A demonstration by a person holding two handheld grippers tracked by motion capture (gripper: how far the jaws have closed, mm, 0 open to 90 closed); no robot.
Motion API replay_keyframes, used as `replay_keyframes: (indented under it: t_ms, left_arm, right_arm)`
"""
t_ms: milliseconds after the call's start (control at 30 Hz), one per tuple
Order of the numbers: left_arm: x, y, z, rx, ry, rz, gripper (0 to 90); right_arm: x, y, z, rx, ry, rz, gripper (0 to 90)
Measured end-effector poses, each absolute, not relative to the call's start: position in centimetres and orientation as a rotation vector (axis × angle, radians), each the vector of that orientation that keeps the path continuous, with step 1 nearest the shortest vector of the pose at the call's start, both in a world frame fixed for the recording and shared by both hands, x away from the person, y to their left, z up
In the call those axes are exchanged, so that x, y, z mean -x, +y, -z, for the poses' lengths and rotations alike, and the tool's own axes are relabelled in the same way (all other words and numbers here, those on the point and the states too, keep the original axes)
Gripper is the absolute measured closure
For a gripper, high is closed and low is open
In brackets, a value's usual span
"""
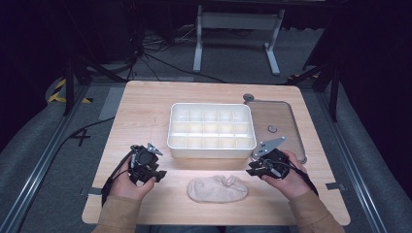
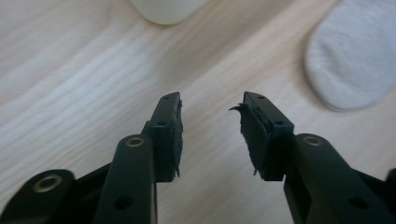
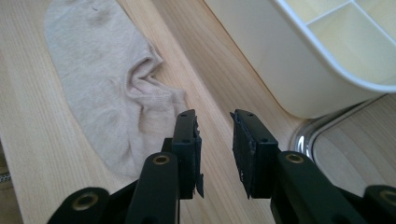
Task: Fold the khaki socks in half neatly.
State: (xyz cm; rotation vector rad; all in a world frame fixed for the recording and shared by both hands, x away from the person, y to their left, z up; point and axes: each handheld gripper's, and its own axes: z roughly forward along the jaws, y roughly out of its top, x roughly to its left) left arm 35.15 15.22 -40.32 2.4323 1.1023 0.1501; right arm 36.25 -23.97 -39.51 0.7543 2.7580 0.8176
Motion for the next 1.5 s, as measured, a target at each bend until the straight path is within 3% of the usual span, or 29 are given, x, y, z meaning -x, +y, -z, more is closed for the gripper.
replay_keyframes:
  t_ms: [167, 267, 367, 600, 700, 1067, 1500]
  left_arm:
    - [-34.9, 14.3, 40.3, -2.433, 1.096, -0.115, 57.9]
    - [-34.3, 13.5, 40.2, -2.405, 1.121, -0.109, 53.1]
    - [-33.8, 13.0, 40.1, -2.367, 1.121, -0.086, 55.2]
    - [-32.8, 10.6, 40.3, -2.313, 1.068, 0.052, 61.9]
    - [-33.0, 10.4, 40.6, -2.332, 1.07, 0.141, 65.8]
    - [-33.1, 9.9, 41.7, -2.355, 1.089, 0.136, 60.5]
    - [-33.7, 9.2, 43.7, -2.337, 1.119, 0.179, 58.7]
  right_arm:
    - [-36.3, -24.4, 39.5, -0.775, 2.76, -0.861, 74.0]
    - [-36.2, -24.2, 39.5, -0.778, 2.771, -0.867, 74.5]
    - [-36.1, -23.9, 39.5, -0.768, 2.778, -0.877, 75.9]
    - [-34.8, -21.6, 39.5, -0.646, 2.834, -0.963, 89.6]
    - [-34.4, -20.3, 39.9, -0.594, 2.866, -0.984, 89.8]
    - [-33.3, -15.8, 42.3, -0.491, 2.954, -0.937, 89.8]
    - [-32.7, -14.6, 44.1, -0.47, 3.005, -0.928, 89.8]
